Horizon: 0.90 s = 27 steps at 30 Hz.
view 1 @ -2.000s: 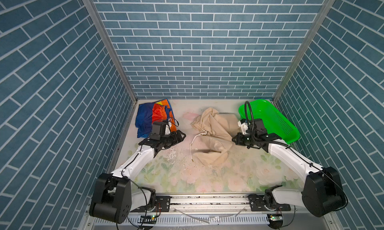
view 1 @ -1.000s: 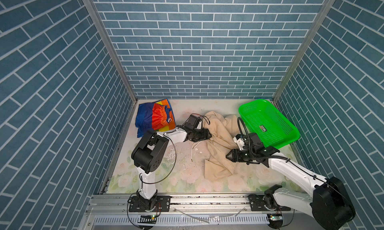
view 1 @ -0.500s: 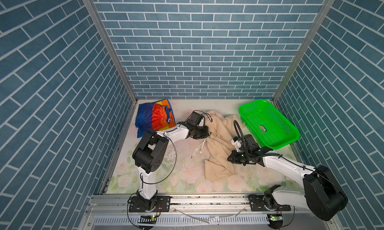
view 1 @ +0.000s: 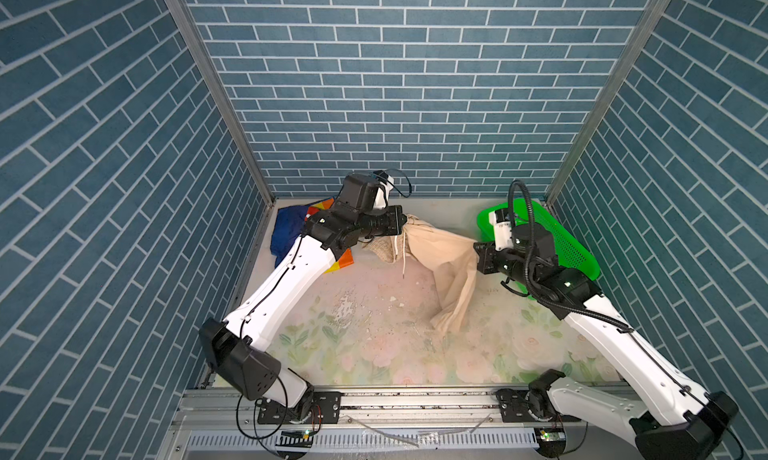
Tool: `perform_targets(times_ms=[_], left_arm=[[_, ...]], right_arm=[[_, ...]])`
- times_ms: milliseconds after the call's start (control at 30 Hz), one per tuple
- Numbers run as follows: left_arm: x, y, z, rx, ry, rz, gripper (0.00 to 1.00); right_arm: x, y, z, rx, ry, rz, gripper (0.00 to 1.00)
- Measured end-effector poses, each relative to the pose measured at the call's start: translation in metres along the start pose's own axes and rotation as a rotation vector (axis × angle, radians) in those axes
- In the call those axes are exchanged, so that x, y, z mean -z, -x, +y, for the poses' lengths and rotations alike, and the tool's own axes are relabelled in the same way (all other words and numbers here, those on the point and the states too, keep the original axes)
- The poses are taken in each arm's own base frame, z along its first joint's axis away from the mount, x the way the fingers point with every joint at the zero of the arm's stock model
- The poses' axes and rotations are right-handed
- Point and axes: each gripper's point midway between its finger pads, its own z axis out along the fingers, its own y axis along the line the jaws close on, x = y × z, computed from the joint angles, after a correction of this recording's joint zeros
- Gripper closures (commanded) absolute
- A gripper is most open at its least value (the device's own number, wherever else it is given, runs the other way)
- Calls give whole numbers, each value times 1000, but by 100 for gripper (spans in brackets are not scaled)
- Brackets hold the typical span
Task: Fold and stack the shorts
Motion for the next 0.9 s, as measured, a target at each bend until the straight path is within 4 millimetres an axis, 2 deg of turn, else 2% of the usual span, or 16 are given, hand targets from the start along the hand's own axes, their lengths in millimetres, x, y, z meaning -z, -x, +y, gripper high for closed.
perform_targets(times_ms=[67,133,200,267,300,367,433,500,633,667,700,733,767,833,900], left_arm=[[11,7,-5,-23,-1,-23,100],[22,8,-5,-49,16,-38,100],[29,5,0,-64,40,-43,100],[34,-5,11,-67,64,-35,100],[35,-14,21,-61,82,-24,100],[34,-38,44,-39,124,15,100],[26,-72,75,5,164,86,100],[13,-106,104,65,192,164,100],[-8,-166,154,191,245,272,100],[-11,-175,160,206,251,280,100],[-13,-181,167,215,266,280,100],[-11,-187,181,225,320,275,100],[-8,-190,195,237,369,271,100],[-3,-194,221,253,469,264,100],[-2,-194,233,249,525,258,100]], right_arm=[[11,24,6,25,13,-60,100],[17,35,14,48,43,-85,100],[12,31,21,56,78,-62,100],[0,18,26,58,109,-17,100],[-9,6,29,58,127,16,100],[-27,-31,30,52,153,103,100],[-46,-77,31,31,182,215,100],[-58,-112,33,8,211,297,100],[-73,-149,42,-49,274,390,100],[-76,-154,44,-66,285,406,87],[-80,-162,44,-93,289,426,68],[-82,-170,38,-112,265,446,54],[-85,-179,29,-136,232,465,46],[-87,-192,10,-172,158,491,37],[-83,-204,-2,-176,98,511,34]])
